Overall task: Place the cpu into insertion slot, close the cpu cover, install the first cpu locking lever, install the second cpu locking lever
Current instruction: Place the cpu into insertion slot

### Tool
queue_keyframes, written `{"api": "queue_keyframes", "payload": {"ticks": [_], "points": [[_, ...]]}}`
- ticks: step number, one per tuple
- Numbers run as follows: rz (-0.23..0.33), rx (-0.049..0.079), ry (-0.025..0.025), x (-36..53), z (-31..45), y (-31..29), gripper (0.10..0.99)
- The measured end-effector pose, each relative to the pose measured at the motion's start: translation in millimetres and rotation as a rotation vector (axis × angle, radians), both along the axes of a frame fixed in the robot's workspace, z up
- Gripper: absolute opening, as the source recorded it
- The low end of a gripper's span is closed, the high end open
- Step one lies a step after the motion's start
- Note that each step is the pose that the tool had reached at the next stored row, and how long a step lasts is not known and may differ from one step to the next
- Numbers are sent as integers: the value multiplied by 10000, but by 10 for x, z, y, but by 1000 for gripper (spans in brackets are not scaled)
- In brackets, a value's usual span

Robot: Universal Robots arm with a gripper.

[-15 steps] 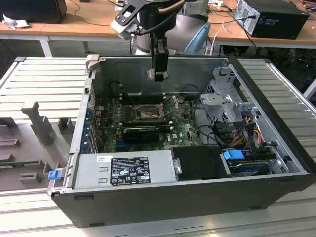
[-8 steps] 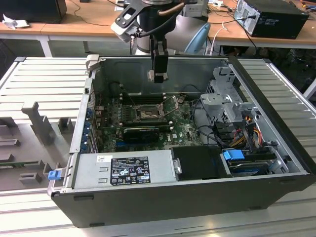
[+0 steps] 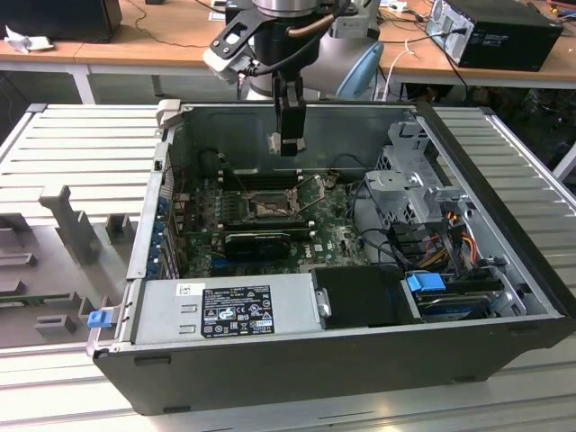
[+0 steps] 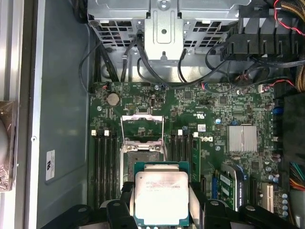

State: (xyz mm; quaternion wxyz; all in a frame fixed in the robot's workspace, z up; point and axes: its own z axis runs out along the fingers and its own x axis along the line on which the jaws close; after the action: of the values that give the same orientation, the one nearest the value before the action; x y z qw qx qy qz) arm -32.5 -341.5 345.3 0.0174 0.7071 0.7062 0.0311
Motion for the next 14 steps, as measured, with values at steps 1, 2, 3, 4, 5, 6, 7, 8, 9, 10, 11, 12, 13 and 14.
{"api": "queue_keyframes", "payload": {"ticks": [1,2,3,4,5,6,7,8,9,10,11,12,13,14], "points": [[0,0,2,0,-11,0,541],[0,0,4,0,-24,0,541],[0,0,4,0,-33,0,541],[0,0,5,0,-39,0,541],[0,0,5,0,-46,0,541],[0,-1,6,0,-51,0,541],[0,0,6,0,-61,0,541],[-1,0,9,0,-68,0,541],[0,0,12,0,-77,0,541],[0,0,16,0,-89,0,541],[0,0,18,0,-101,0,541],[0,0,22,0,-117,0,541],[0,-1,25,0,-129,0,541],[0,0,26,0,-137,0,541]]}}
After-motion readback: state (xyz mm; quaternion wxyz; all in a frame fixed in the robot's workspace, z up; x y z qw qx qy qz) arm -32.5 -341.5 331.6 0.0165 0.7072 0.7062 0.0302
